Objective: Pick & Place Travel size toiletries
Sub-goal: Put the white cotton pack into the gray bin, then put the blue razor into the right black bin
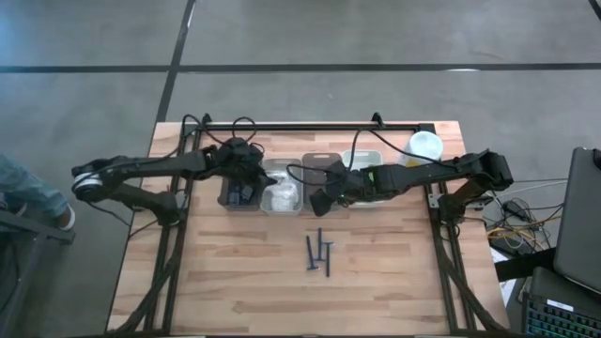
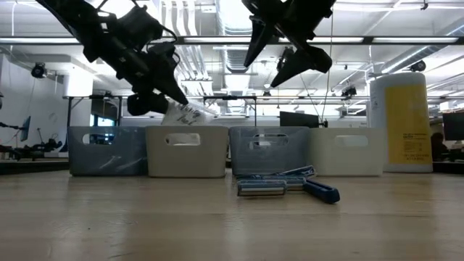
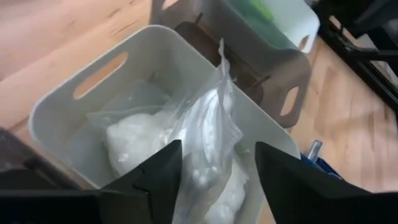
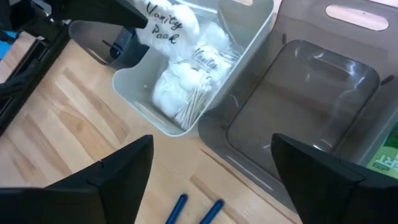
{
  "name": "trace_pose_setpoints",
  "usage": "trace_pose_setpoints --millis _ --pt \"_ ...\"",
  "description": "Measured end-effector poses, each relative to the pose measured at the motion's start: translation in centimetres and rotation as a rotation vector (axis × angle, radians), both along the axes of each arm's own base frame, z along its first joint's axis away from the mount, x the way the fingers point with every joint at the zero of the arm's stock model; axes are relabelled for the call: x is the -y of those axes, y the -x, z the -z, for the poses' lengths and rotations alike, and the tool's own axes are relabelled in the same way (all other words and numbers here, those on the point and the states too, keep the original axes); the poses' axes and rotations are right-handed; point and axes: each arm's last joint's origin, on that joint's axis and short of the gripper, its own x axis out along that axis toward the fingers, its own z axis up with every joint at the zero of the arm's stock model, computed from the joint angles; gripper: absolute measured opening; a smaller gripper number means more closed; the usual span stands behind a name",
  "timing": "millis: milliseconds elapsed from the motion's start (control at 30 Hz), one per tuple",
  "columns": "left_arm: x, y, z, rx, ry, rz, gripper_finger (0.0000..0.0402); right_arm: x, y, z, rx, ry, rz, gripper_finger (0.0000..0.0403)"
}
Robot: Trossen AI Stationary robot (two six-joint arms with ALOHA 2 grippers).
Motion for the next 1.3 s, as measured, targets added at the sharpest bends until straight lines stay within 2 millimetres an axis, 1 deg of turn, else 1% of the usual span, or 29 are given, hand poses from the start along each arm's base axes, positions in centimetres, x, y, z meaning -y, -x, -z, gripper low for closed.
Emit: trace_pose_setpoints --millis 100,167,300,433,533,667,767,867,967,1100,1300 --pt "0.0 -0.3 -0.2 0.033 -0.028 0.042 0.0214 0.0 0.0 0.0 0.002 0.0 0.001 0.0331" --pt "0.0 -0.6 -0.1 0.053 0.008 0.057 0.0209 0.0 0.0 0.0 0.002 -0.003 0.005 0.0336" --pt "0.2 -1.1 0.5 0.07 0.111 0.122 0.0183 0.0 0.0 0.1 0.006 -0.011 0.015 0.0346" --pt "0.3 -1.4 1.0 0.059 0.14 0.163 0.0155 0.0 0.0 0.1 0.005 -0.013 0.017 0.0352" --pt "0.4 -1.6 0.9 0.081 0.145 0.205 0.0134 0.0 0.0 0.2 0.006 -0.02 0.026 0.0354" --pt "0.3 -1.7 0.9 0.079 0.057 0.174 0.0103 0.0 0.1 0.3 0.003 -0.022 0.029 0.0347" --pt "-0.2 -1.8 0.5 0.06 -0.082 0.07 0.0077 0.0 0.2 0.8 -0.013 -0.024 0.033 0.0337" --pt "-0.7 -2.0 -1.1 0.086 -0.233 0.003 0.0044 0.0 0.3 1.1 -0.02 -0.033 0.044 0.0328" --pt "-0.9 -2.5 -2.6 0.105 -0.341 0.033 0.0011 0.0 0.4 1.3 -0.028 -0.036 0.049 0.0322" --pt "-1.3 -3.0 -3.5 0.095 -0.425 0.014 0.0009 0.0 0.5 1.4 -0.031 -0.036 0.048 0.032" --pt "-1.4 -2.9 -3.1 0.06 -0.406 0.003 0.0011 0.0 0.8 1.4 -0.061 -0.044 0.041 0.0337"
